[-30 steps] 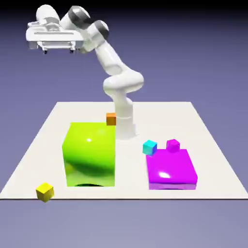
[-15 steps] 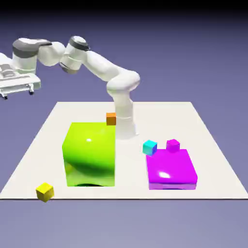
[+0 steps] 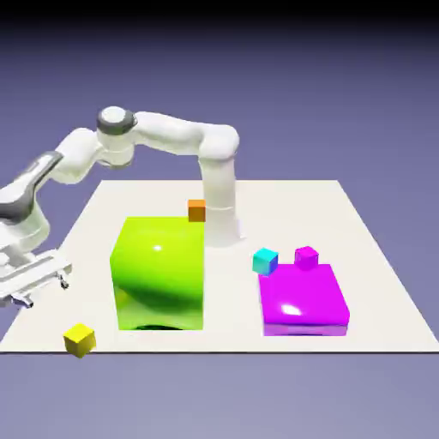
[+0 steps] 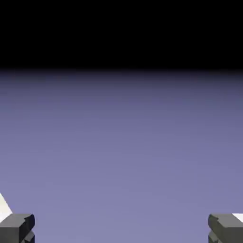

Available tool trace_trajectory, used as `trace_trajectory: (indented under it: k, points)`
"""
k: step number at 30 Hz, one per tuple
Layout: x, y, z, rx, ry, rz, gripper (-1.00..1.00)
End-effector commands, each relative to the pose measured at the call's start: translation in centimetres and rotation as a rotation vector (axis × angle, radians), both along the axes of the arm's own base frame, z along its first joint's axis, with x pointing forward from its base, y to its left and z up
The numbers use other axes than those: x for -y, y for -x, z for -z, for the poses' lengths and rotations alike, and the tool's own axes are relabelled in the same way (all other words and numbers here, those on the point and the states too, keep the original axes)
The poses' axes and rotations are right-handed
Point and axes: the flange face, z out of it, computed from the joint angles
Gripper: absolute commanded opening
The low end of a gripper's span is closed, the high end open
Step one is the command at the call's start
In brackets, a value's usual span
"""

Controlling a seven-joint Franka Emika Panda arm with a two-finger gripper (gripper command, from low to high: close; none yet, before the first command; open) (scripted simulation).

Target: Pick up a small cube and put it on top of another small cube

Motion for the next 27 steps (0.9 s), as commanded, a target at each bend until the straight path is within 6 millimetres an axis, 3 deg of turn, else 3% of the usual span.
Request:
trace_trajectory:
  k: [1, 3, 5, 6, 7, 8, 11, 12, 16, 19, 23, 27]
  points:
    - [-0.4, 0.2, 2.1, -0.002, 0.002, -0.023, 0.00]
    - [-0.6, 0.2, 2.9, -0.003, 0.002, -0.031, 0.00]
    - [-4.1, -2.1, 5.6, -0.004, 0.002, -0.031, 0.00]
    - [-4.7, -2.4, 6.0, -0.004, 0.003, -0.031, 0.00]
    - [-4.7, -2.4, 6.0, -0.004, 0.003, -0.031, -1.00]
    - [-4.7, -2.4, 6.0, -0.004, 0.003, -0.031, -1.00]
    - [0.5, 0.3, 1.2, 0.008, 0.004, -0.009, -1.00]
    - [0.1, -0.8, -1.3, 0.029, 0.010, -0.028, -1.00]
    - [-7.6, -6.8, -11.1, 0.101, 0.042, -0.219, -1.00]
    - [-15.2, -9.9, -17.1, 0.137, 0.066, -0.379, -1.00]
    - [-29.1, -11.6, -18.1, 0.136, 0.077, -0.660, -1.00]
    - [-42.1, -9.8, -18.1, 0.119, 0.081, -0.931, -1.00]
